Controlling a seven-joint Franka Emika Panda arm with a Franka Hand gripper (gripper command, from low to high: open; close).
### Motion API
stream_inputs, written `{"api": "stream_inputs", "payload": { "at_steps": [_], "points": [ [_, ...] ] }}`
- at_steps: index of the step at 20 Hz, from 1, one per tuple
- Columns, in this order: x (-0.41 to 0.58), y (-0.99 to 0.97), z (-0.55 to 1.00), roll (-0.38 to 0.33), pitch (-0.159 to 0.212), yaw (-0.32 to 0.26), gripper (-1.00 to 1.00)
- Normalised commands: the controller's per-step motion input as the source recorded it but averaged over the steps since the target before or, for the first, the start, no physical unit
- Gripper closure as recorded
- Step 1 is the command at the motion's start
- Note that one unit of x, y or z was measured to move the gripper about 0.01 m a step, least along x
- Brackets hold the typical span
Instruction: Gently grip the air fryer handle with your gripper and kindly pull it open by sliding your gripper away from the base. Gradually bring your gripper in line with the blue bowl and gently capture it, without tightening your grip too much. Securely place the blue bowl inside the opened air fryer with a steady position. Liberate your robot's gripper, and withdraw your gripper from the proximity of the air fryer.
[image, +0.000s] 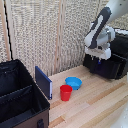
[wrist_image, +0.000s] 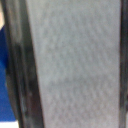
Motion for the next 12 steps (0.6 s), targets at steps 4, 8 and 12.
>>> {"api": "stream_inputs", "payload": {
  "at_steps": [4, 8, 12],
  "points": [
    [-0.086, 0.83, 0.02, -0.012, -0.088, -0.069, 1.00],
    [-0.022, 0.75, -0.10, -0.006, -0.037, -0.068, 1.00],
    [0.000, 0.42, -0.22, -0.017, 0.023, -0.059, 1.00]
  ]
}}
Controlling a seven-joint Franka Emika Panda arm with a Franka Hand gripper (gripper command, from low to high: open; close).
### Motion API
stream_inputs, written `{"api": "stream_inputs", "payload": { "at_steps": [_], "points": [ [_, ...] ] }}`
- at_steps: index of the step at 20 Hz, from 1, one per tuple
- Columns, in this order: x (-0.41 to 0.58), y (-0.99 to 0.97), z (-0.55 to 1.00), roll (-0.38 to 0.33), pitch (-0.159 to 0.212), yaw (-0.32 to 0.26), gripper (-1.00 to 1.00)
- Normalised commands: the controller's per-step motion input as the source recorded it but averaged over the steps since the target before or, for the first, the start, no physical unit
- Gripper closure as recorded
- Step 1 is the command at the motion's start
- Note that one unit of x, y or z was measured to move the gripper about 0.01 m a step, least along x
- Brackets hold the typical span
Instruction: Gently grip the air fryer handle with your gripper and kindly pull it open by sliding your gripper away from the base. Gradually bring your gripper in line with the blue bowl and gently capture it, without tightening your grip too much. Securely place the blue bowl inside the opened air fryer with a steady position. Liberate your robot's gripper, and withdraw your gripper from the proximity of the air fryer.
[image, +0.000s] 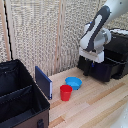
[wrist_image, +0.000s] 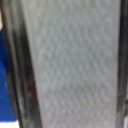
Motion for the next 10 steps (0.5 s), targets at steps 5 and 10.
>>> {"api": "stream_inputs", "payload": {
  "at_steps": [5, 10],
  "points": [
    [0.000, 0.05, -0.21, -0.002, 0.037, -0.003, 1.00],
    [-0.021, 0.02, -0.03, 0.003, 0.002, 0.040, -1.00]
  ]
}}
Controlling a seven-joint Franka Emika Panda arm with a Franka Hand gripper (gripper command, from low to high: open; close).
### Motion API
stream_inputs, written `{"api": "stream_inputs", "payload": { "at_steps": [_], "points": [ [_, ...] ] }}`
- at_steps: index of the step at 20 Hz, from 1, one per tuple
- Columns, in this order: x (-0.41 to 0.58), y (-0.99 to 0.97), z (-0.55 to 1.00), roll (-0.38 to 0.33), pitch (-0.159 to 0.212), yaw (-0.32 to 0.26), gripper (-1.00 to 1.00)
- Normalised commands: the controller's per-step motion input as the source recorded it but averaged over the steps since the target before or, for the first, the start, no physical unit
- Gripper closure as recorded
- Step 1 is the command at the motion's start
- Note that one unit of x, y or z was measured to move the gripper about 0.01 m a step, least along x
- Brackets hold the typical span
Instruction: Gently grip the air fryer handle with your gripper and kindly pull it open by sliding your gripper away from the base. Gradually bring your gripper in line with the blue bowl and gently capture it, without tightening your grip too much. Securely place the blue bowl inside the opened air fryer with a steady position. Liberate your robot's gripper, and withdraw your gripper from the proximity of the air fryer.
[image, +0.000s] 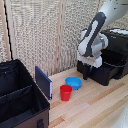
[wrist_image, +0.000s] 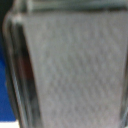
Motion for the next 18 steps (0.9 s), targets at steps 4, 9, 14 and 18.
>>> {"api": "stream_inputs", "payload": {
  "at_steps": [4, 9, 14, 18],
  "points": [
    [0.000, 0.05, 0.27, 0.000, 0.001, 0.008, -1.00],
    [-0.007, 0.18, 0.59, -0.004, 0.011, 0.000, -1.00],
    [0.000, 0.35, 0.57, 0.006, 0.041, -0.002, -1.00],
    [-0.028, 0.34, 0.25, 0.144, 0.089, 0.047, -1.00]
  ]
}}
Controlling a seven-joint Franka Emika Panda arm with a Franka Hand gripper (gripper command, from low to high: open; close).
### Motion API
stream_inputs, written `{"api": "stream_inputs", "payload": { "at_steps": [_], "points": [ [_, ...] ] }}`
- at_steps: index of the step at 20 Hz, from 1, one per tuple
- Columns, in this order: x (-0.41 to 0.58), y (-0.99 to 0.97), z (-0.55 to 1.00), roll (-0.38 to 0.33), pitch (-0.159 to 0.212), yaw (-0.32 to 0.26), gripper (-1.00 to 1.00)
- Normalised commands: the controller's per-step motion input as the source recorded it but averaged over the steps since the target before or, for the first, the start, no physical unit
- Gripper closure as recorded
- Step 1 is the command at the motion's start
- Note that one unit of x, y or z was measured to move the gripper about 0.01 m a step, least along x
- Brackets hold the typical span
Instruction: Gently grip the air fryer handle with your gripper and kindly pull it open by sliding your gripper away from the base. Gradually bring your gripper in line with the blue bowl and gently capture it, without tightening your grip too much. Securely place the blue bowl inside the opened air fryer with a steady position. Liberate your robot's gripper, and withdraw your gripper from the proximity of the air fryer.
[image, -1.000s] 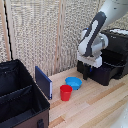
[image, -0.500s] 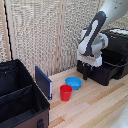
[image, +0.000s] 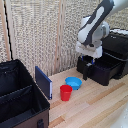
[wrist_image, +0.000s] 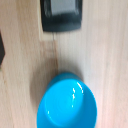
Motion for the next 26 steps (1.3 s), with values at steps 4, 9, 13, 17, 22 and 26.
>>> {"api": "stream_inputs", "payload": {
  "at_steps": [4, 9, 13, 17, 22, 26],
  "points": [
    [-0.079, 0.28, 0.04, 0.261, 0.098, 0.116, -1.00],
    [-0.054, 0.20, 0.00, 0.308, 0.114, 0.134, -1.00],
    [-0.219, 0.11, -0.09, 0.280, 0.077, 0.153, -1.00],
    [-0.316, 0.04, -0.21, 0.147, 0.032, 0.194, -1.00],
    [-0.244, 0.00, -0.34, 0.017, 0.006, 0.228, -1.00],
    [-0.022, 0.02, -0.43, 0.000, -0.054, 0.237, -1.00]
  ]
}}
